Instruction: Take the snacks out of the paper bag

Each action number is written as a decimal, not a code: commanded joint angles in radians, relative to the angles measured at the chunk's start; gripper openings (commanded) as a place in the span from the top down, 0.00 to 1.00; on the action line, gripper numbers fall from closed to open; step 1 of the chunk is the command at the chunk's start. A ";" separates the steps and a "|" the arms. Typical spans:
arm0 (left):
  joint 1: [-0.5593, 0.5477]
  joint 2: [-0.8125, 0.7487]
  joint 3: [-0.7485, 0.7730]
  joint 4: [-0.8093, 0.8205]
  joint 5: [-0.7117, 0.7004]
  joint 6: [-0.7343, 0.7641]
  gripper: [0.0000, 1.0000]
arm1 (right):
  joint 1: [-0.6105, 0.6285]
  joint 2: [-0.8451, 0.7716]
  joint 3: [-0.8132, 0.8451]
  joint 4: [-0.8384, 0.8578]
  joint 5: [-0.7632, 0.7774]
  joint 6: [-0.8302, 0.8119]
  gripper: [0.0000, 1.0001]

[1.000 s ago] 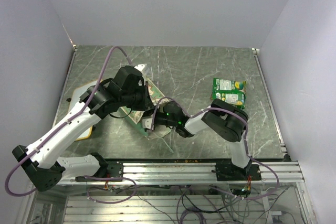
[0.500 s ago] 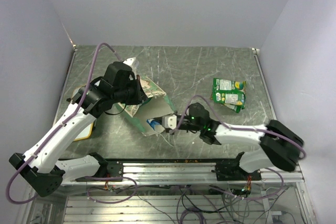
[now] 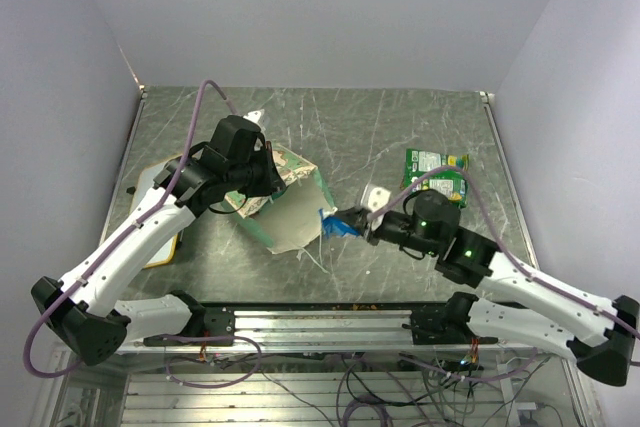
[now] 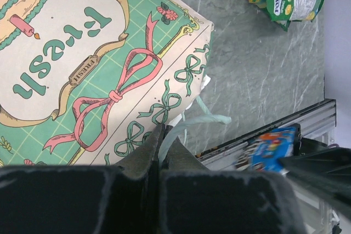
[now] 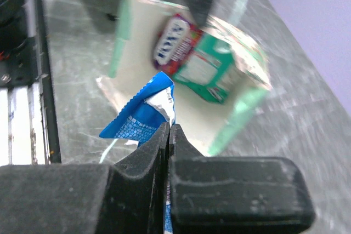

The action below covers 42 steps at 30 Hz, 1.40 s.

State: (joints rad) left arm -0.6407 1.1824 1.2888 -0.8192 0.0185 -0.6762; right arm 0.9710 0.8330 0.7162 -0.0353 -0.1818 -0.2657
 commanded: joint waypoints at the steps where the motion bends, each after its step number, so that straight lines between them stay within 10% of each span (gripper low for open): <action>1: 0.010 0.007 -0.007 0.030 -0.027 -0.017 0.93 | -0.003 -0.060 0.119 -0.249 0.532 0.282 1.00; 7: 0.012 -0.001 -0.008 0.029 -0.028 -0.025 0.93 | -0.115 0.049 0.251 -0.362 1.084 0.439 1.00; 18: 0.013 0.003 0.040 0.020 -0.006 -0.015 0.93 | -0.794 0.614 0.608 -0.584 0.388 0.768 1.00; 42: 0.016 -0.021 0.046 -0.007 0.003 0.022 0.93 | -0.975 0.696 0.459 -0.430 0.182 0.822 1.00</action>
State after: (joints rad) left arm -0.6300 1.1809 1.3167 -0.8280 0.0090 -0.6697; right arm 0.0010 1.5711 1.2041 -0.5514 0.0200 0.5606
